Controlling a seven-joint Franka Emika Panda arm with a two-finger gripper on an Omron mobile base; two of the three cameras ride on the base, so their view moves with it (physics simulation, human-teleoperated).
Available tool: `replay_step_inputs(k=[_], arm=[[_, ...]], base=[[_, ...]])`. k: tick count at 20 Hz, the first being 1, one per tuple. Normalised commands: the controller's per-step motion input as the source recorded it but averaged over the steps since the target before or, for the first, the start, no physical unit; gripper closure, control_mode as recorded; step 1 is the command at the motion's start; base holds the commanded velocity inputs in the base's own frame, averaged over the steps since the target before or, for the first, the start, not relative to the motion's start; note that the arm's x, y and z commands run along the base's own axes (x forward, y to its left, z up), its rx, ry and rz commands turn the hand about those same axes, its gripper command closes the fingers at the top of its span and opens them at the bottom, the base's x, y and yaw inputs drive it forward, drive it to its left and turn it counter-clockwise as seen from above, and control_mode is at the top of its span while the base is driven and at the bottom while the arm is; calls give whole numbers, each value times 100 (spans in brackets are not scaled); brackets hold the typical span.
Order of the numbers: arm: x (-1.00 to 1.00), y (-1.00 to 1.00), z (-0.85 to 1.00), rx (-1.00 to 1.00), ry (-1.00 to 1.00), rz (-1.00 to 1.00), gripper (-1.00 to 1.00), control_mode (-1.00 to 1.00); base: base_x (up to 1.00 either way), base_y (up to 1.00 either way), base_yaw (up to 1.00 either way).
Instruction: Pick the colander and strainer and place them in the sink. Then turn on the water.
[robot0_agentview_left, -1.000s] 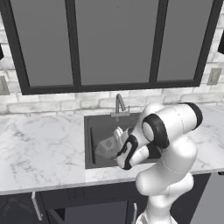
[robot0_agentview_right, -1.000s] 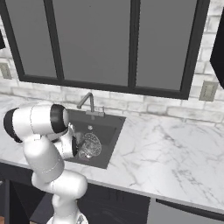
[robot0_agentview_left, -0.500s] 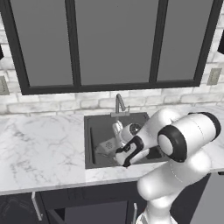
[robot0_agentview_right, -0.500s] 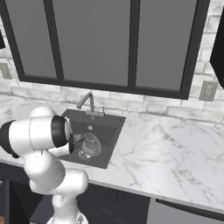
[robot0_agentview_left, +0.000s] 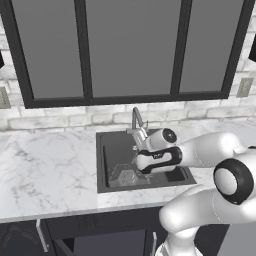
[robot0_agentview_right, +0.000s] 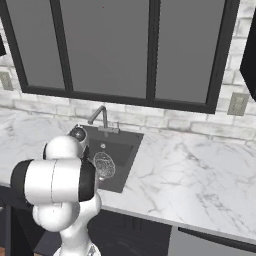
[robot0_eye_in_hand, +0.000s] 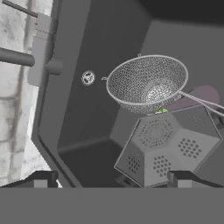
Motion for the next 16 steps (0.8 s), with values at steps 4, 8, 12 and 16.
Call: replay_step_inputs(k=[4, 8, 12, 16], arm=[[0, -23, 54, 0, 0, 12, -100, -100], [0, -27, 56, 0, 0, 12, -100, -100], [0, -23, 44, 7, 0, 6, -100, -100], [1, -18, 36, 5, -1, 3, -100, -100]], base=[[0, 0, 0], [0, 0, 0], [0, 0, 0], [0, 0, 0]])
